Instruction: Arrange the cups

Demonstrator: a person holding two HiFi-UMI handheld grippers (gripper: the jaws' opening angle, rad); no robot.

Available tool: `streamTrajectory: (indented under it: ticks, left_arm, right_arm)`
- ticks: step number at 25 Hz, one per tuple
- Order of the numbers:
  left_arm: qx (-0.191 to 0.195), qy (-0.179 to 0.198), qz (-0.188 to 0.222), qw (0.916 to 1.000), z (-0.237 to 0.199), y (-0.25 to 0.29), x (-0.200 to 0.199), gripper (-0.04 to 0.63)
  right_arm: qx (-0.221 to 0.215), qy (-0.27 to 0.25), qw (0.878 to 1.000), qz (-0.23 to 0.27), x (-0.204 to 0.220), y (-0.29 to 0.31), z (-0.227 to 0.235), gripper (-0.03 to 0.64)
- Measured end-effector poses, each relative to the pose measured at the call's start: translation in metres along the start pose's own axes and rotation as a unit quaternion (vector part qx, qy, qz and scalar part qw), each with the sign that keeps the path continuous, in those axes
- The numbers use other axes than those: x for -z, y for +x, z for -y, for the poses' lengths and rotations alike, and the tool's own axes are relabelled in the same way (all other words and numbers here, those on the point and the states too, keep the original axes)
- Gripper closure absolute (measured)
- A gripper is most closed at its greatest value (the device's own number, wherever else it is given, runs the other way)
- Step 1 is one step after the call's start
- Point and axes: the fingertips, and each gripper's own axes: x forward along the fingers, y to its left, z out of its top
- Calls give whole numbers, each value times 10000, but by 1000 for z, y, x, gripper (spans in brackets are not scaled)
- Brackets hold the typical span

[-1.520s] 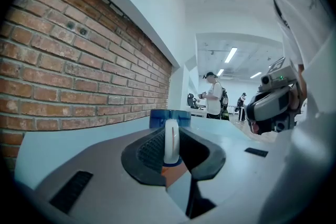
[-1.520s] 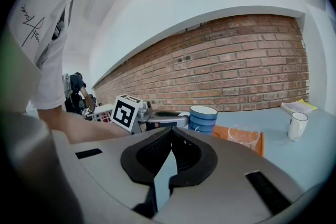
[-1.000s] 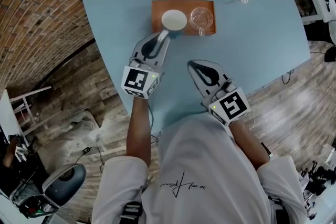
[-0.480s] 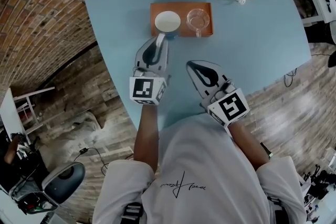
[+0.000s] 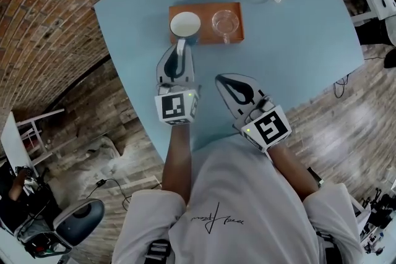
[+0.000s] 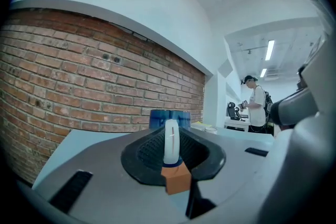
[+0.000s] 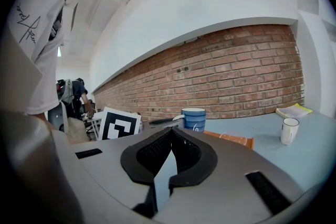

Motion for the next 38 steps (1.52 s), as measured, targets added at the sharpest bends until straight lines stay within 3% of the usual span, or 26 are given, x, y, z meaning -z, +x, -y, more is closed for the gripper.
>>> streamTrajectory:
  ticks: [9, 38]
  left_arm:
    - [-172, 155, 120, 9997, 1, 18, 4, 537]
    - [-239, -76, 31, 9997, -8, 48, 44, 537]
  right_arm:
    - [79, 42, 9999, -117, 6, -6, 10, 595]
    - [255, 110, 9981, -552, 29, -8, 34, 595]
